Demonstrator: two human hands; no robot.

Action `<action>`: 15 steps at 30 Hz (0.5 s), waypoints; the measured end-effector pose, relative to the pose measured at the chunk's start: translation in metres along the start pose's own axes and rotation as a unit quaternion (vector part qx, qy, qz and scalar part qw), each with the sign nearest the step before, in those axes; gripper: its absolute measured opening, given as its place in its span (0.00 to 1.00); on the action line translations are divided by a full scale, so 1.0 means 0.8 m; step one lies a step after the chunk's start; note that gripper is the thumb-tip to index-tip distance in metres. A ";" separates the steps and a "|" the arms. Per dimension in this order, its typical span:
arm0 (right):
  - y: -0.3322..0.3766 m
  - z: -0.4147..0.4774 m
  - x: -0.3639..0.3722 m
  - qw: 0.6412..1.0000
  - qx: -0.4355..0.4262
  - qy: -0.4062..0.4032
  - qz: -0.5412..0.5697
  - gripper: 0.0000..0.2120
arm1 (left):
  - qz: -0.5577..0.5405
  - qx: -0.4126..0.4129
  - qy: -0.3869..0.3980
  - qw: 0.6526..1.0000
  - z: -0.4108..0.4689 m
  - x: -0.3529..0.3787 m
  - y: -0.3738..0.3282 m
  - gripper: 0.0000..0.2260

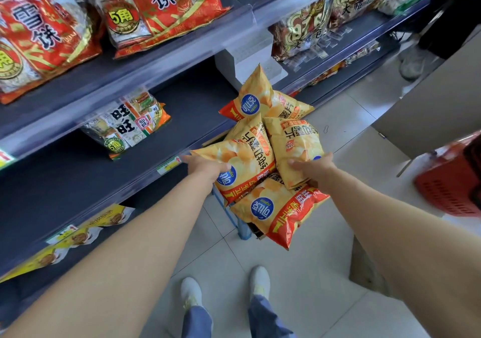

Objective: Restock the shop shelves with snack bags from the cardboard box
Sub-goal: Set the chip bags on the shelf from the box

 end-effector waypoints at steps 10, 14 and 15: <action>0.006 -0.017 -0.005 0.996 -0.010 -0.010 0.086 0.40 | -0.026 0.014 0.040 0.999 -0.003 0.009 0.007 0.28; 0.022 -0.034 -0.022 0.994 -0.067 -0.050 0.075 0.29 | -0.013 0.061 0.021 0.998 -0.020 -0.005 -0.012 0.22; 0.030 -0.040 -0.030 0.991 -0.094 -0.074 0.060 0.25 | -0.006 0.076 0.008 0.997 -0.026 -0.012 -0.018 0.21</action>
Point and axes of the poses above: each hand's wrist, its own z-axis towards the middle knuckle, its own x-axis out of the palm, y = z × x, the point moved 9 cm from there along z, towards the middle knuckle, and after that the axes turned 8 degrees about -x, right-handed, at the moved point
